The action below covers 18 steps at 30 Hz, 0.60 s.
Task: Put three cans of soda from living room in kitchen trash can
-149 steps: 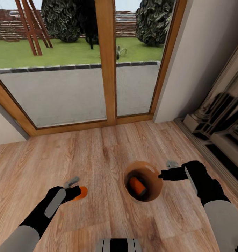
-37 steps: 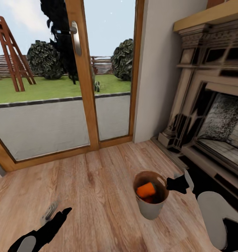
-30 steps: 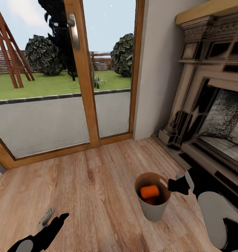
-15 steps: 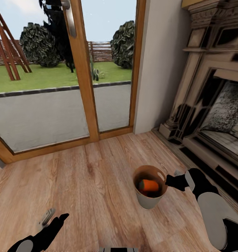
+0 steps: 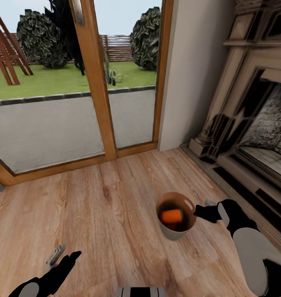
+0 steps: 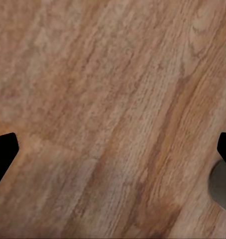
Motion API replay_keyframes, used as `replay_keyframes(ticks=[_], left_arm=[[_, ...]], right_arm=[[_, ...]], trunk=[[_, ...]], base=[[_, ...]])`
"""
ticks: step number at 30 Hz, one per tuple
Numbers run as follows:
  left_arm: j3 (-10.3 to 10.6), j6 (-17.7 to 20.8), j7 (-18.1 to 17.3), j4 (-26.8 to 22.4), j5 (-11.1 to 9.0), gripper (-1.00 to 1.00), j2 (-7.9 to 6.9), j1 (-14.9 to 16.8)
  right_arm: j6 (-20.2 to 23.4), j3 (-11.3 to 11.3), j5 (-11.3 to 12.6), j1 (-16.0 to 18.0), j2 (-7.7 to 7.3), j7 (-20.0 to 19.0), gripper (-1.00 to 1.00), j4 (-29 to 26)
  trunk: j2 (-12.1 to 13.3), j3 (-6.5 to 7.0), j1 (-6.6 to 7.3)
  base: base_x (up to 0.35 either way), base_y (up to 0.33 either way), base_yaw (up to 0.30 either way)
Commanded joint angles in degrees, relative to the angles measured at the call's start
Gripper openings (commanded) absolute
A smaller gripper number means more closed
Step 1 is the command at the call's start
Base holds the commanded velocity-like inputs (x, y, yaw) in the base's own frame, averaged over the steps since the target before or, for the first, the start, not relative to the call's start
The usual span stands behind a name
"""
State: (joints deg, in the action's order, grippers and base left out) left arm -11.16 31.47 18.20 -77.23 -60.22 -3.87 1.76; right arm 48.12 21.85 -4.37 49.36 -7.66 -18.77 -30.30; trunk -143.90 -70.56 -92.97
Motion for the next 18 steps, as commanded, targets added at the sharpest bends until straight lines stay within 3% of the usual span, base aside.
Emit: replay_keyframes(ticks=[1,7,11,13,14,17,18], left_arm=[[0.0,0.0,0.0,-0.09,-0.03,1.0,0.0,0.0],[0.07,0.41,-0.31,-1.54,-0.11,1.0,-0.07,-0.42],[0.09,1.13,-1.2,-5.07,-0.41,1.0,-0.15,-1.84],[-0.02,1.88,-2.68,-6.52,-0.59,1.0,-0.2,-2.7],[-0.17,3.25,-6.15,-7.51,-0.59,1.0,-0.29,-3.34],[-0.24,4.13,-9.36,-7.97,-0.42,1.0,-0.35,-3.69],[-0.25,4.29,-9.98,-8.04,-0.33,1.0,-0.35,-3.75]], right_arm=[[0.32,0.13,2.17,0.04,0.01,-0.3,-1.0,-0.02],[0.31,0.13,2.17,0.04,0.01,-0.3,-1.0,-0.02],[0.31,0.13,2.17,0.04,0.05,-0.3,-1.0,-0.02],[0.31,0.13,2.17,0.04,0.08,-0.3,-1.0,-0.02],[0.31,0.13,2.17,0.04,0.11,-0.3,-1.0,-0.02],[0.29,0.06,2.17,0.0,0.16,-0.3,-1.0,-0.02],[0.27,0.01,2.14,-0.02,0.2,-0.3,1.0,-0.02]], trunk=[[-0.02,-0.22,-0.01],[-0.1,-1.55,-0.17],[-0.16,-2.44,-0.27],[-0.18,-2.88,-0.32],[-0.2,-3.1,-0.35],[-0.2,-3.1,-0.35],[-0.2,-3.1,-0.35]], base=[[0.0,0.0,0.0],[0.0,0.0,0.0],[0.0,0.0,0.0],[0.0,0.0,0.0],[0.0,0.0,0.0],[0.0,0.0,0.0],[0.0,0.0,0.0]])
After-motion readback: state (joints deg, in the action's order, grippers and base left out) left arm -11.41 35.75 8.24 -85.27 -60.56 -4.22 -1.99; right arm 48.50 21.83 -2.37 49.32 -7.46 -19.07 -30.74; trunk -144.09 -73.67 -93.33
